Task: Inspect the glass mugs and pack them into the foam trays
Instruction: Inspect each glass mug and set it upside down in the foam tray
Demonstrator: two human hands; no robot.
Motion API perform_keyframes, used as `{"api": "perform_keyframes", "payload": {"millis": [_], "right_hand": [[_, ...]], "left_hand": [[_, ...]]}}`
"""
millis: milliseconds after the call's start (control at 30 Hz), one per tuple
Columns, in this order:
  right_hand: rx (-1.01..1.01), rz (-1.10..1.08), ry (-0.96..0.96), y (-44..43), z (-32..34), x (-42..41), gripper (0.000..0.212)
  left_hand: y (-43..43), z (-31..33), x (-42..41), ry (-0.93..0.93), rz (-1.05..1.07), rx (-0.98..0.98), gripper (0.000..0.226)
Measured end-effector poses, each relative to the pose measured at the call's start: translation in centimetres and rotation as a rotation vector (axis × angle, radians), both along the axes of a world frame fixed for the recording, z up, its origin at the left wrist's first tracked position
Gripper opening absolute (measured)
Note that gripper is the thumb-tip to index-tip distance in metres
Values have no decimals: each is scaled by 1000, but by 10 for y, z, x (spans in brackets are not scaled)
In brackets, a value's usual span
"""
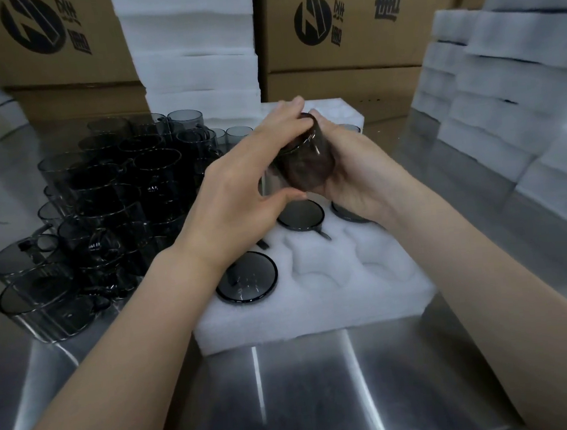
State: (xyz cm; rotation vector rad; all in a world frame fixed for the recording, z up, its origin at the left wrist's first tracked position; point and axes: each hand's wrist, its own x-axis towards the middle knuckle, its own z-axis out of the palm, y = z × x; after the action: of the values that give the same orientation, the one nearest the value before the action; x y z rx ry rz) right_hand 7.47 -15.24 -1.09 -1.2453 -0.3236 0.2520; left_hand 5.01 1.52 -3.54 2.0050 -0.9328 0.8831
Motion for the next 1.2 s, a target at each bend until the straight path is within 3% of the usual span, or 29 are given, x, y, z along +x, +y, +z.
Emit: {"api": "perform_keyframes", "payload": {"millis": [133, 300, 467, 700, 867, 933, 1067, 1200], "right_hand": [[18, 194, 66, 0, -2, 0, 55], [59, 50, -25, -2, -3, 0, 40], [57, 9, -109, -2, -7, 0, 32], [68, -82, -86, -2, -4, -1, 11], [20, -125, -86, -1, -2, -3, 8], [14, -112, -86, 0, -1, -4, 11], [16, 12, -104, 0, -1, -7, 37], [-24, -19, -111, 0, -1, -8, 41]], "left_hand": [[1, 1, 1, 81, -3, 0, 80], [-1, 3, 1, 178, 32, 88, 96], [-1, 2, 3, 310, 56, 22, 98], [-1, 2, 0, 263, 4, 40, 99], [-2, 2, -1, 274, -29, 29, 95], [0, 3, -1, 306, -24, -11, 91], [2, 4, -2, 367, 31, -148, 79], [2, 4, -1, 385, 82, -200, 57]]}}
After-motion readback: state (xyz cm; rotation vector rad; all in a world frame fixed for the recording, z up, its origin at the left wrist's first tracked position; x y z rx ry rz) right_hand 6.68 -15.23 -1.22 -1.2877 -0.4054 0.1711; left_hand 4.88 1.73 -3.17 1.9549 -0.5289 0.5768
